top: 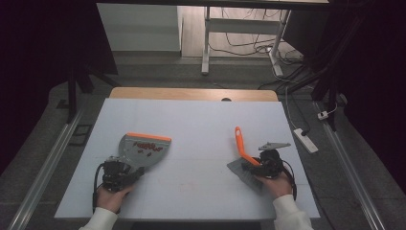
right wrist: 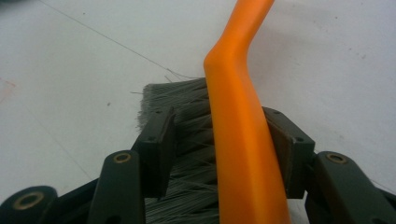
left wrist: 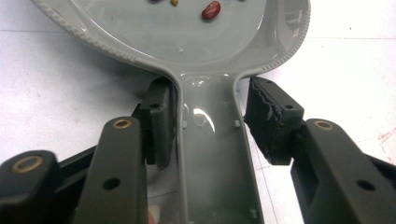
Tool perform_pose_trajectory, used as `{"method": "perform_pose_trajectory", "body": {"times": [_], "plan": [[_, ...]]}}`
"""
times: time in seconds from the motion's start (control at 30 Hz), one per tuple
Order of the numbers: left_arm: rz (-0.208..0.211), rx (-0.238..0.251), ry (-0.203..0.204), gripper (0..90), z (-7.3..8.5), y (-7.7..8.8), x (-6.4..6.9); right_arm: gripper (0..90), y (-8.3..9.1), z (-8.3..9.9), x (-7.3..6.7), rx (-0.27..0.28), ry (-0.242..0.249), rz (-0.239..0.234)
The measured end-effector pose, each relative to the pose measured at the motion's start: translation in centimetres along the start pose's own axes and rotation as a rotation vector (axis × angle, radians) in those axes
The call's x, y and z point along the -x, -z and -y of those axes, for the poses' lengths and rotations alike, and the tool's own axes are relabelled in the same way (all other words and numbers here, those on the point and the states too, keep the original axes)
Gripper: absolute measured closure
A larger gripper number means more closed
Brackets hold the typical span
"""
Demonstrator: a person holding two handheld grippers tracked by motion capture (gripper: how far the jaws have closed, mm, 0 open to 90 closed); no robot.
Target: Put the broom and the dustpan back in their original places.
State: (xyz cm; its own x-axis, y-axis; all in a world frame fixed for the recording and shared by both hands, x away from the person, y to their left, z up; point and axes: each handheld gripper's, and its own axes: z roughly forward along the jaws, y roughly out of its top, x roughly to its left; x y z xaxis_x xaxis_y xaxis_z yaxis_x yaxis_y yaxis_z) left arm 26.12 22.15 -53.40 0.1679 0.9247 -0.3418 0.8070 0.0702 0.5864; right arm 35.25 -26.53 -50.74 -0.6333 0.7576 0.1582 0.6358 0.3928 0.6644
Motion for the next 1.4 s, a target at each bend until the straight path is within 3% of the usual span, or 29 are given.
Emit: {"method": "perform_pose_trajectory", "body": {"times": [0.43, 0.7, 0.93, 1.23, 1.4], "plan": [[-0.012, -0.004, -0.008, 30.7, 0.0, 0.4, 0.0, 39.9, -0.4, 0.0, 0.3, -0.019, -0.004, 0.049], [-0.013, 0.004, -0.015, 26.5, 0.2, 0.8, 0.1, 40.3, -0.1, 0.0, 0.2, 0.006, 0.008, 0.069], [-0.028, 0.025, -0.078, 26.6, 0.2, 2.0, 0.0, 41.2, 0.9, -0.1, 0.0, 0.059, 0.037, 0.061], [-0.002, 0.056, -0.184, 31.9, 0.2, 3.4, 0.5, 41.5, 1.4, -0.1, -0.7, 0.070, 0.096, 0.035], [0.039, 0.057, -0.244, 33.0, -0.1, 3.4, 0.7, 41.7, 1.6, -0.2, -1.0, 0.069, 0.116, 0.015]]}}
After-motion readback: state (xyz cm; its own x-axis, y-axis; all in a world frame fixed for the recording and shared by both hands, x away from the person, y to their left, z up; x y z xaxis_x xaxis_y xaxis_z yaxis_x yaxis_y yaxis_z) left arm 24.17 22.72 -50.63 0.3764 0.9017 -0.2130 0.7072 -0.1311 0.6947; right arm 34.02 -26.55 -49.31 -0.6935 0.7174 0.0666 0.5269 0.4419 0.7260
